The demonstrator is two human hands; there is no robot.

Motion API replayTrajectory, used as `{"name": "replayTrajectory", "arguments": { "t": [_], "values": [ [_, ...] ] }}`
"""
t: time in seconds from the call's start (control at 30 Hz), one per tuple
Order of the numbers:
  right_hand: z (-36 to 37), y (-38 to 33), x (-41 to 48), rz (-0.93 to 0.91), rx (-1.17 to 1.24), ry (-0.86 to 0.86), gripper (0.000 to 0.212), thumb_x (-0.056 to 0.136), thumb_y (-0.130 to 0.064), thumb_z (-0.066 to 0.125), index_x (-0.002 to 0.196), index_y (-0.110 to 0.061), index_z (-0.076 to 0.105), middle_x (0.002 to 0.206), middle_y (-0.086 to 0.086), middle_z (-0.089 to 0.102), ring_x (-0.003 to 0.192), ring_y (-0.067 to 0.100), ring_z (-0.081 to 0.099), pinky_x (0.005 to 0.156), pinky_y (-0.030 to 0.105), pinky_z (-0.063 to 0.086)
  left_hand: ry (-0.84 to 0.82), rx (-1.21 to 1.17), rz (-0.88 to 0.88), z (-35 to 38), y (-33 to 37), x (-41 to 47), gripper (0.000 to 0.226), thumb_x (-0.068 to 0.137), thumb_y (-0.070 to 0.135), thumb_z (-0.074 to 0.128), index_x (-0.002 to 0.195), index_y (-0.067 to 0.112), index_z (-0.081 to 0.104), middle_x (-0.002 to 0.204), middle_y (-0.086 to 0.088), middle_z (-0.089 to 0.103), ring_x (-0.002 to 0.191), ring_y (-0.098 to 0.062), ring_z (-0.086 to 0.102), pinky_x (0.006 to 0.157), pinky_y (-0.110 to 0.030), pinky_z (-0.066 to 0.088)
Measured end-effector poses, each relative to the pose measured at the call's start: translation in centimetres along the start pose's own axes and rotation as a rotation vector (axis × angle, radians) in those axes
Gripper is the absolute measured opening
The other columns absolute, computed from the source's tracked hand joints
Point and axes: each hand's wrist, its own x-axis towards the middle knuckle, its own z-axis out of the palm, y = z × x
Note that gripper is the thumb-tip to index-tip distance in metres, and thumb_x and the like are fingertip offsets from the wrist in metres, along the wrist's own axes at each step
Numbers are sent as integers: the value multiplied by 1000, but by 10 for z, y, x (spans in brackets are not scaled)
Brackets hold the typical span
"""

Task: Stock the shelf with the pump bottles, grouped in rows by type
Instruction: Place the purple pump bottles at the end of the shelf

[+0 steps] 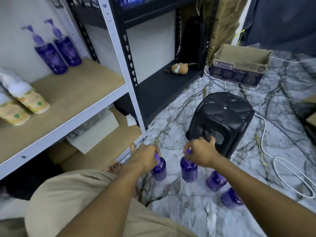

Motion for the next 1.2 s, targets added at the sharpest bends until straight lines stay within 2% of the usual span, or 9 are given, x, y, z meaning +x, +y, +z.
{"name": "replayTrajectory", "arguments": {
  "t": [0.13,0.27,0.37,0.47,0.57,0.77,1.0,1.2],
  "values": [
    [-47,-48,0,-124,-16,123,8,86,-44,65,86,-37,65,74,-13,59,100,14,51,109,54,12,221,6,18,-50,-20,-28,18,86,21,57,90,38,60,90,13,60,101,-12,44,85,-39,17],
    [-93,-98,10,-221,19,232,5,86,-43,66,85,-39,64,74,-16,58,105,14,47,111,55,10,369,53,33,-105,-38,-52,16,91,22,59,92,38,58,87,15,58,102,-12,41,95,-41,14],
    [-124,-134,22,-294,54,332,4,86,-42,67,87,-38,67,77,-18,60,106,13,46,109,53,13,437,135,41,-148,-51,-65,17,92,22,58,99,38,59,98,14,61,107,-12,42,105,-49,13],
    [-153,-170,36,-355,75,406,7,85,-43,67,87,-37,70,81,-17,63,108,13,50,107,51,15,513,246,53,-192,-63,-76,17,92,25,58,105,38,60,107,13,62,114,-13,44,104,-49,15],
    [-180,-203,50,-404,108,436,9,85,-44,67,83,-36,70,75,-15,63,104,13,54,103,51,20,547,325,56,-235,-76,-86,16,95,29,58,109,37,59,112,14,60,116,-12,43,103,-50,16],
    [-221,-264,85,-456,188,435,9,87,-42,68,85,-34,72,66,-11,68,96,10,59,102,48,24,649,461,98,-302,-105,-90,12,91,29,64,101,35,61,92,19,59,103,-11,46,93,-42,15],
    [-261,-323,136,-486,131,426,11,88,-39,67,88,-29,73,63,-9,70,96,12,59,105,53,24,662,630,67,-367,-136,-69,16,90,30,66,103,38,61,102,17,65,111,-10,44,104,-51,13],
    [-271,-365,198,-432,33,395,23,83,-44,72,77,-22,76,63,-7,71,91,13,61,103,54,24,636,673,48,-394,-183,-29,23,88,25,69,104,39,62,100,17,65,110,-9,43,107,-55,10]
  ]
}}
